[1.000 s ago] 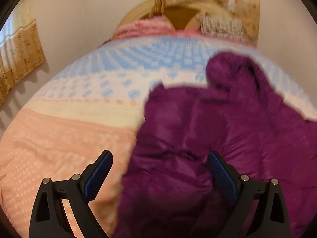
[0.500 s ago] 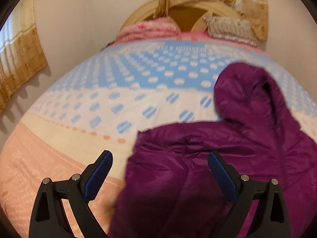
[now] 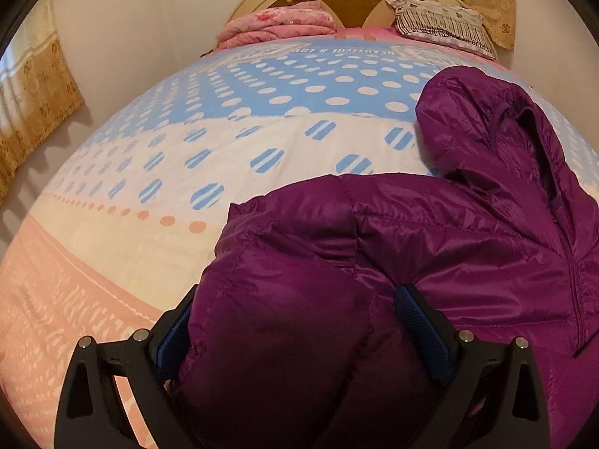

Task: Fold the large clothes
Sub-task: 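Grasp the folded jacket again with the right tool, fold toward the hood, release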

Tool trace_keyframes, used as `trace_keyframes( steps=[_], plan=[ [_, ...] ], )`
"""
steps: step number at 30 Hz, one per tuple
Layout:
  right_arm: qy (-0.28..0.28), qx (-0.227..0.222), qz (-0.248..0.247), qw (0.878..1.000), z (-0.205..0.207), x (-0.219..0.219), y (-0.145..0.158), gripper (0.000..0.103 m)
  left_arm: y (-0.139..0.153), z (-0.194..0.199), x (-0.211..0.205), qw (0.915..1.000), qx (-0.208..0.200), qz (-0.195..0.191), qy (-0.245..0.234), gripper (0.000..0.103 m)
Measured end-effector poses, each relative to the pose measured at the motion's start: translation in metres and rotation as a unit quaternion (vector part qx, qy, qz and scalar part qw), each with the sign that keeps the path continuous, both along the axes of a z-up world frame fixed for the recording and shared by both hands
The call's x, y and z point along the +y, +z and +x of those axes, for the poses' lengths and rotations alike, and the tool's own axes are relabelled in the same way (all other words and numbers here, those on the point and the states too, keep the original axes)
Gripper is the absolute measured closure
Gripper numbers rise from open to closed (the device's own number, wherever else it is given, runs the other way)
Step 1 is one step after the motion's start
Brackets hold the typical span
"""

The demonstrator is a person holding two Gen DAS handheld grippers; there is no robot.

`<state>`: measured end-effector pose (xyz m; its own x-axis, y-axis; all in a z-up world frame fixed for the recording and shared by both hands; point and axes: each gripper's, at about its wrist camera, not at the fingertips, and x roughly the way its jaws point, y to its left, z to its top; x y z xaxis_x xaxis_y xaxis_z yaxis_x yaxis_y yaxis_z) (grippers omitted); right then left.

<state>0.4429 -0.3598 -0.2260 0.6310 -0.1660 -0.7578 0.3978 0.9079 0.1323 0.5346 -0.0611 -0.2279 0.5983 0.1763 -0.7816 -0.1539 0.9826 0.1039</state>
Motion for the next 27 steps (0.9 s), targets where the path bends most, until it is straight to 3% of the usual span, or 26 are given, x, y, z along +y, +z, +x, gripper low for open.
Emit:
trace_keyframes(
  steps=[27],
  plan=[
    [-0.003,0.006,-0.03,1.0,0.0033,0.0074,-0.0036,0.08,-0.0044,0.0004,0.0026,0.9998,0.002,-0.018,0.007,0.001]
  ],
)
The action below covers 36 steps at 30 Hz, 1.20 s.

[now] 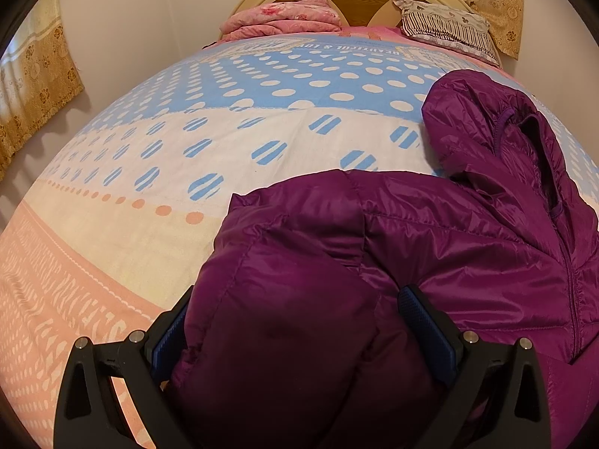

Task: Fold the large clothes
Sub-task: 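Grasp the folded jacket again with the right tool, fold toward the hood, release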

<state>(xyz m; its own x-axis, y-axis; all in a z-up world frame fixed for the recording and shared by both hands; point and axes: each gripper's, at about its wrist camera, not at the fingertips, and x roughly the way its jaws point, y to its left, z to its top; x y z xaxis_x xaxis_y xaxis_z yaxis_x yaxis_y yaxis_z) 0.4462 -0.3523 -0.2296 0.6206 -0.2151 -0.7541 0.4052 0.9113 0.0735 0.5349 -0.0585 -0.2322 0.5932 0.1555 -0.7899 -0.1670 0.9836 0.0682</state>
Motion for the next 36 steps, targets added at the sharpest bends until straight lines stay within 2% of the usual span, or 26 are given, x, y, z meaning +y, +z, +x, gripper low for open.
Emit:
trace_keyframes(
  steps=[8,13,15,17,18,19,21,22,24,26,28,31,33,36],
  plan=[
    [-0.002,-0.003,0.002,1.0,0.0,0.0,0.0,0.08,0.0,0.001,0.002,0.9999,0.002,-0.012,-0.001,0.001],
    [-0.002,-0.001,0.0,1.0,0.0,0.0,0.0,0.08,0.001,0.002,0.0,1.0,0.002,-0.005,-0.001,0.001],
    [-0.001,0.0,0.004,1.0,0.0,-0.001,0.0,0.08,0.002,0.004,0.005,0.9997,0.012,-0.022,-0.007,0.001],
    [0.008,0.005,0.009,1.0,0.001,-0.001,0.003,0.073,0.01,0.005,0.011,0.9986,0.035,-0.038,-0.014,0.001],
    [0.021,0.016,0.008,1.0,0.002,0.001,0.007,0.061,0.019,0.003,0.013,0.9983,0.032,-0.044,-0.022,0.001],
    [0.035,0.022,0.009,0.999,0.002,0.004,0.014,0.049,0.032,0.0,0.014,0.9978,0.015,-0.055,-0.034,0.001],
    [0.06,0.002,0.01,0.998,0.002,0.006,0.035,0.039,0.062,-0.001,0.014,0.9953,-0.033,-0.066,-0.063,0.001],
    [0.07,-0.01,0.0,0.997,0.004,0.008,0.048,0.035,0.072,0.004,0.013,0.9937,-0.043,-0.071,-0.075,0.001],
    [0.09,-0.03,-0.017,0.995,0.021,0.009,0.071,0.031,0.086,0.031,0.005,0.9909,-0.035,-0.082,-0.101,0.001],
    [0.108,-0.043,0.002,0.993,0.047,0.006,0.085,0.028,0.09,0.054,-0.001,0.9903,-0.034,-0.083,-0.107,0.001],
    [0.123,-0.049,0.012,0.991,0.074,0.006,0.094,0.028,0.094,0.081,-0.012,0.9904,-0.039,-0.068,-0.114,0.001],
    [0.149,-0.049,-0.014,0.988,0.122,0.015,0.1,0.024,0.094,0.119,-0.03,0.9902,-0.029,-0.056,-0.125,0.001],
    [0.166,-0.045,-0.014,0.985,0.15,0.02,0.098,0.021,0.092,0.141,-0.04,0.9905,-0.032,-0.043,-0.127,0.001],
    [0.18,-0.036,-0.015,0.983,0.189,0.025,0.088,0.021,0.087,0.171,-0.051,0.9897,-0.023,-0.046,-0.134,0.001]
  ],
)
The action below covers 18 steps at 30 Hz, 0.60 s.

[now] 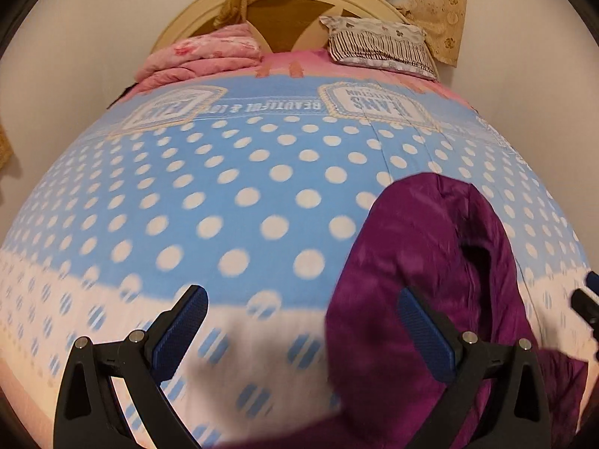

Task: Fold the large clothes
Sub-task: 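Grasp the folded jacket again with the right tool, fold toward the hood, release, then grasp the jacket hood with both tools and lift it off the bed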

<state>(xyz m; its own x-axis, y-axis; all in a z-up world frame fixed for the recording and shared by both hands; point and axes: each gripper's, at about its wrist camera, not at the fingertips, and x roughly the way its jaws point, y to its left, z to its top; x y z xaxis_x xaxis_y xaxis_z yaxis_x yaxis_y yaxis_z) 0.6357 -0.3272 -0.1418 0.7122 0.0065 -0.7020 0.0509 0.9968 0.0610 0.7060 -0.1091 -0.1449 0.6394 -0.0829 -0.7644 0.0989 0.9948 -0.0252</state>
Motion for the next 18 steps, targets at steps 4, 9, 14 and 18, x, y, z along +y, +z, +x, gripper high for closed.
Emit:
trace_keyframes(
  steps=[4,9,14,18],
  plan=[
    [0.015,0.007,-0.001,1.0,0.04,0.007,-0.015,0.021,-0.013,0.025,-0.009,0.9998,0.005,-0.015,-0.009,0.001],
    [0.013,0.028,0.01,0.999,0.074,0.007,-0.038,0.021,-0.049,0.046,-0.021,0.9991,0.031,-0.006,-0.027,0.012],
    [0.031,0.097,0.018,0.995,0.091,0.008,-0.075,0.058,-0.069,0.048,-0.029,0.9968,0.042,-0.024,-0.063,0.07],
    [0.046,0.083,0.006,0.995,0.075,0.012,-0.071,0.094,-0.055,0.037,-0.035,0.9953,0.017,-0.018,-0.093,0.1]
  ],
)
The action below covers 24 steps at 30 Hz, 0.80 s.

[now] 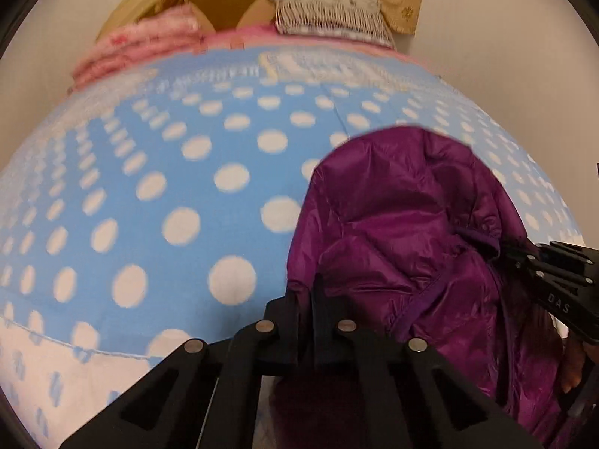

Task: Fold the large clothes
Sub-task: 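Grasp the jacket hood with both tools and lift it off the bed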

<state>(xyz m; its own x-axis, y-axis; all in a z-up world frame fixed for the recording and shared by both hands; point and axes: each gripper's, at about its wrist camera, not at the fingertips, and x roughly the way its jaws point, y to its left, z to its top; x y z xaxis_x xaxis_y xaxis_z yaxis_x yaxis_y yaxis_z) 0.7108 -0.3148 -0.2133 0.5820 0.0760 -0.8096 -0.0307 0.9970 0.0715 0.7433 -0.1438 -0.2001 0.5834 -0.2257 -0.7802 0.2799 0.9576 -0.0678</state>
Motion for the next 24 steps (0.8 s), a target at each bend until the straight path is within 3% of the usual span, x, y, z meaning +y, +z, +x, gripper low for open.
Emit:
trace_keyframes(
  steps=[9,13,21,24],
  plan=[
    [0.015,-0.085,-0.036,0.996,-0.07,0.01,0.064,0.096,0.071,-0.058,0.009,0.9959,-0.087,-0.008,-0.026,0.101],
    [0.014,-0.111,-0.043,0.993,-0.102,0.02,0.083,0.096,0.09,-0.093,0.013,0.9935,-0.106,-0.018,-0.037,0.101],
    [-0.002,-0.147,-0.016,0.989,-0.158,0.023,0.101,0.096,0.112,-0.178,0.025,0.9786,-0.196,-0.018,-0.061,0.101],
    [-0.004,-0.161,-0.013,0.987,-0.178,0.021,0.1,0.096,0.11,-0.209,0.025,0.9661,-0.251,0.0,-0.06,0.101]
  ],
)
